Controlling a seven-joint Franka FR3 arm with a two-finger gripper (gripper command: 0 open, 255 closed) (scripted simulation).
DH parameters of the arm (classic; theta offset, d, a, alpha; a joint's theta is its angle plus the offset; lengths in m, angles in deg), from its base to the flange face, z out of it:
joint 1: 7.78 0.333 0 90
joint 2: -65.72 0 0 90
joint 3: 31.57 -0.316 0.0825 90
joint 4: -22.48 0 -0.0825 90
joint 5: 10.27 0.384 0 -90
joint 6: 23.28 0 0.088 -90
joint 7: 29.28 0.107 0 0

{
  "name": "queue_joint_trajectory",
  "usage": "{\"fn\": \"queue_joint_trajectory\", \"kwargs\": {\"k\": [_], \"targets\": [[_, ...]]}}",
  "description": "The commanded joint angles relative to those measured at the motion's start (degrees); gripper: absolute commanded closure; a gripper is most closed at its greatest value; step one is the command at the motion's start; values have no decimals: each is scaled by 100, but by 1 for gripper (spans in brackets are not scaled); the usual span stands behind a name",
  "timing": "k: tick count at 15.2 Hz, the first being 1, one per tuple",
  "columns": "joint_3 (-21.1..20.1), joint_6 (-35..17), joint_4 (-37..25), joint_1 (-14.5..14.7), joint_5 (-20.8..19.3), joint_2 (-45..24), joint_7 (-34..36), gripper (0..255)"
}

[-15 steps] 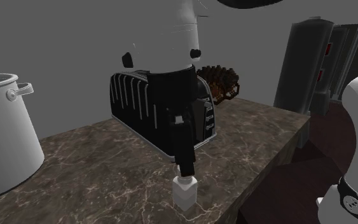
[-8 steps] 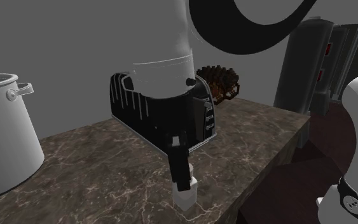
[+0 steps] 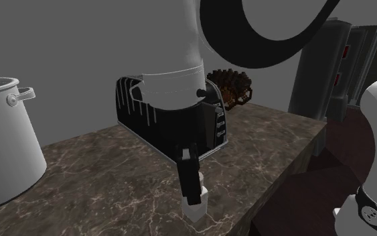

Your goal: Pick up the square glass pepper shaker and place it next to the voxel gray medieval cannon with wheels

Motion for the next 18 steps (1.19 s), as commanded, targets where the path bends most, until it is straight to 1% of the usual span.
{"fn": "queue_joint_trajectory", "kwargs": {"k": [1,10,18], "targets": [[0,0,0,0,0,0,0,255],[0,-2,1,0,0,0,0,255],[-11,647,-329,-1,-18,320,17,255]]}}
